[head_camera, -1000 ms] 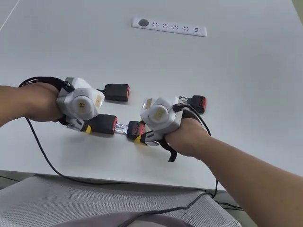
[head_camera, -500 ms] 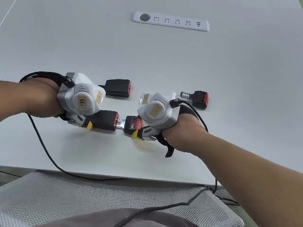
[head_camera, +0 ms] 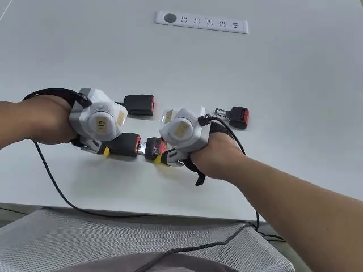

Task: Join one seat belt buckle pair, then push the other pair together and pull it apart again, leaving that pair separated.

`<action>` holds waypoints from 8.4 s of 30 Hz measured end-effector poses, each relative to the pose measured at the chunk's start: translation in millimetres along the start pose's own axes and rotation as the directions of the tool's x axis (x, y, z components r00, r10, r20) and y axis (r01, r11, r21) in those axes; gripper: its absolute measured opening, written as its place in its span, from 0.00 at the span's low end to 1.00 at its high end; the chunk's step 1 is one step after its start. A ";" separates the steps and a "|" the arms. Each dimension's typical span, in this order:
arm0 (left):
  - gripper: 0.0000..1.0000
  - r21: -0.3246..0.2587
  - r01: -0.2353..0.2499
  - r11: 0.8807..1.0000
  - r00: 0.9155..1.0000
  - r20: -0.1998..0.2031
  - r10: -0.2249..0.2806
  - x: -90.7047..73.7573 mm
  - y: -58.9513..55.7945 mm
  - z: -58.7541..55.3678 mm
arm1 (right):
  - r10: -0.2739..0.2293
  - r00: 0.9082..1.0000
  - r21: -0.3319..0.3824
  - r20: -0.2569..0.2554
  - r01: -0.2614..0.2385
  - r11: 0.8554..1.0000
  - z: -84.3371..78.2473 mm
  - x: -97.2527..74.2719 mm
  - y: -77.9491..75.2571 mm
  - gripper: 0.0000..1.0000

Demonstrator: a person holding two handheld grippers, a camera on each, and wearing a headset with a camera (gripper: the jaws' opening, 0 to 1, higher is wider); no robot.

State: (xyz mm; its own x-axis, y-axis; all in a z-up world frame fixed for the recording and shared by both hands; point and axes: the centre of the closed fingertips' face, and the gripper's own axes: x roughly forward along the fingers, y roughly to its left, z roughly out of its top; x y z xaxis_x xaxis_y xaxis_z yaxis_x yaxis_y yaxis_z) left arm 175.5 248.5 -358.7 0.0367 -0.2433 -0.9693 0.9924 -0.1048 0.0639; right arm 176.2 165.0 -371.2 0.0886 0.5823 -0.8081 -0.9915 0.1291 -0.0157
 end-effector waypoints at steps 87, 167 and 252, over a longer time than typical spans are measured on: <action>0.36 -0.114 -0.139 0.984 0.961 0.224 0.162 -39.1 76.9 40.9 | -0.094 0.994 0.031 0.057 0.092 0.995 -30.1 -78.4 -58.1 0.37; 0.32 -0.117 -0.053 0.992 0.988 0.139 0.069 21.0 115.3 17.0 | -0.055 0.998 -0.012 -0.038 0.055 0.998 -61.6 -52.4 -106.3 0.35; 0.31 -0.110 -0.041 0.993 0.991 0.123 0.054 22.7 114.5 16.3 | -0.052 0.998 -0.079 0.039 0.055 0.995 -3.5 -16.7 -104.9 0.33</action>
State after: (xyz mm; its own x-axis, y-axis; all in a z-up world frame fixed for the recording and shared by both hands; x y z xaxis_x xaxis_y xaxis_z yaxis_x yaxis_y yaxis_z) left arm 288.1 215.2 -369.5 0.0758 -0.3658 -0.9276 0.9970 0.0122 0.0767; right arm 278.4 138.9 -358.2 0.1438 0.6057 -0.7826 -0.9895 0.0971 -0.1067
